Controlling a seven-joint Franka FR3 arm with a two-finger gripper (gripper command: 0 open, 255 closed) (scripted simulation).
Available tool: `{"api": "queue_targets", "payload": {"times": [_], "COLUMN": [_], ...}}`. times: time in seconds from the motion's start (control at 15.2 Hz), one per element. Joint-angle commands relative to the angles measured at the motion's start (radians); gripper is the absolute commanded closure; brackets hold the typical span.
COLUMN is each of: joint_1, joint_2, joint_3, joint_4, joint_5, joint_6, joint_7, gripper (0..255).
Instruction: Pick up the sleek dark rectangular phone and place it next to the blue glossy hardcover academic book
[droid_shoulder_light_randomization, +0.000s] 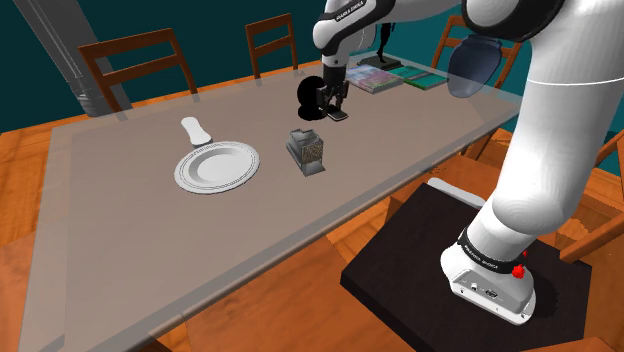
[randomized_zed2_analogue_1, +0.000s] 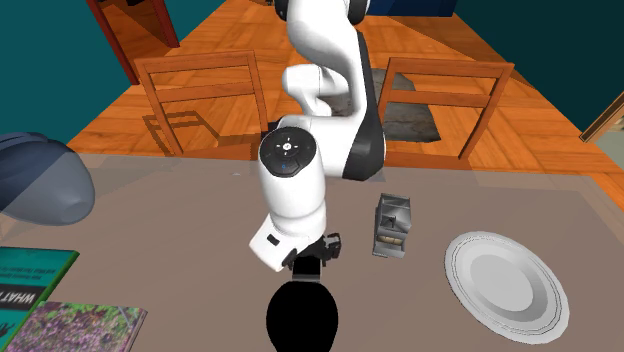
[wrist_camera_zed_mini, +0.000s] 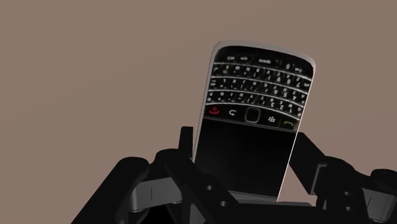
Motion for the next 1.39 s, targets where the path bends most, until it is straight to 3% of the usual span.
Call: {"api": "queue_targets", "payload": {"times": [0.0,0.53,1.32], "joint_1": [0.0,0.001,-0.179], "joint_2": [-0.011,-0.041,0.084], "joint_3": [-0.001,-0.003,-0.088], "joint_4": [0.013,0.071,0.245], "joint_5": [-0.003,-0.011,0.026], "joint_6": [-0.024,-0.111,-0.181], "joint_7": [0.002,0.011,-0.25], "gripper": [255,255,255]}}
